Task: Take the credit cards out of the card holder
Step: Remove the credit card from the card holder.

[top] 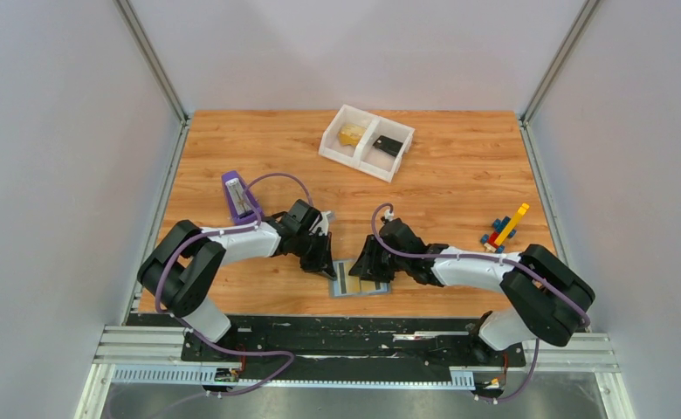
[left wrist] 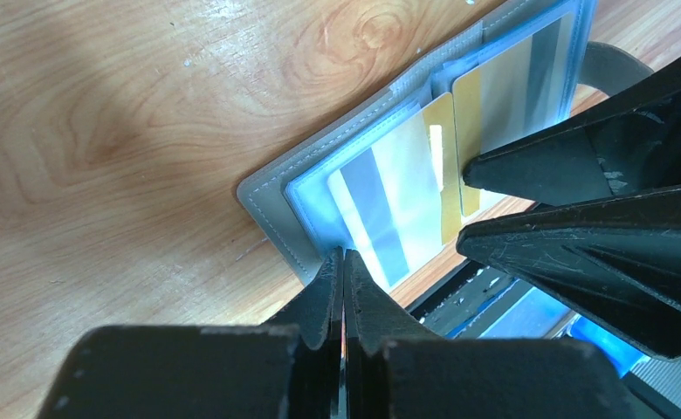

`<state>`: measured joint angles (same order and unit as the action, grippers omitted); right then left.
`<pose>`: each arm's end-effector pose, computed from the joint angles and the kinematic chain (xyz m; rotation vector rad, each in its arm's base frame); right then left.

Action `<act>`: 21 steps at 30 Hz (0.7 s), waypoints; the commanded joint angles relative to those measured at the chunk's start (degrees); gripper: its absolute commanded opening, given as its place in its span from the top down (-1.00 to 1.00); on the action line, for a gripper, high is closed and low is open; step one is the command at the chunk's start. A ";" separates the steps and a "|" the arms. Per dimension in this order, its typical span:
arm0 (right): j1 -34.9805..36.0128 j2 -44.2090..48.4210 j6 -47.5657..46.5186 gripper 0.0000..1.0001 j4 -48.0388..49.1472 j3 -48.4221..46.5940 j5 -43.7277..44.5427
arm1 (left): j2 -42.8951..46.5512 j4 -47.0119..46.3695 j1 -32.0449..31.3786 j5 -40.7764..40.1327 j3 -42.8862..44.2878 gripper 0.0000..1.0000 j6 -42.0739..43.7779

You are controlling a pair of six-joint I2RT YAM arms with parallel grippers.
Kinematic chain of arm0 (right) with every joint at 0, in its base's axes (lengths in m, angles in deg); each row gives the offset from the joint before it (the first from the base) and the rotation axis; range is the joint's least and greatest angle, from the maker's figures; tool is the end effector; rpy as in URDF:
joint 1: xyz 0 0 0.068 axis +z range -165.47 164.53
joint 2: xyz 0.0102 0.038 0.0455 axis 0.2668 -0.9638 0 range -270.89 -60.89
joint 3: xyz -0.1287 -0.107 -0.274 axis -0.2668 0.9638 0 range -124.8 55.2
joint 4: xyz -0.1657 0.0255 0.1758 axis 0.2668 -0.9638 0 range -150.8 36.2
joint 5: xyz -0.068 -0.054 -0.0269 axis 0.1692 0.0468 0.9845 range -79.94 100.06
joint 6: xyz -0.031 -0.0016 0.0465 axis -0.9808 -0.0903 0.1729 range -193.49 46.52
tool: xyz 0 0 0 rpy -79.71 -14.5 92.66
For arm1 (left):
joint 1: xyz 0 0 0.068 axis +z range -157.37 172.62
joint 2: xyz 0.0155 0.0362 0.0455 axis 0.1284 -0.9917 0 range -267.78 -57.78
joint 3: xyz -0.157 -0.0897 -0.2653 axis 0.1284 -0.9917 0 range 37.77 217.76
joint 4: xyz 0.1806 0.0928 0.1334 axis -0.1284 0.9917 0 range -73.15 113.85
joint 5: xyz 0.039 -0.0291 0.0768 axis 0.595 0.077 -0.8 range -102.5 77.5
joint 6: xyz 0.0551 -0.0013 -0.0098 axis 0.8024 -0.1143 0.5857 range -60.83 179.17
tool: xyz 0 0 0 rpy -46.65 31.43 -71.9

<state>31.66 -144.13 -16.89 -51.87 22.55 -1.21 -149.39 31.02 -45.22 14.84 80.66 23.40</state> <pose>0.1620 0.1856 0.2052 0.1219 2.6822 0.9595 0.2038 -0.1807 0.2009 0.2213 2.8824 -0.9789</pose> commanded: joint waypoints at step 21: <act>0.24 -2.81 -0.59 0.35 1.82 -1.27 -0.73 | -1.36 -1.61 -0.22 -3.71 -2.82 1.00 1.78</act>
<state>31.66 -146.21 -16.65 -51.32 22.01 -2.04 -149.29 28.64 -45.22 15.49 79.50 23.47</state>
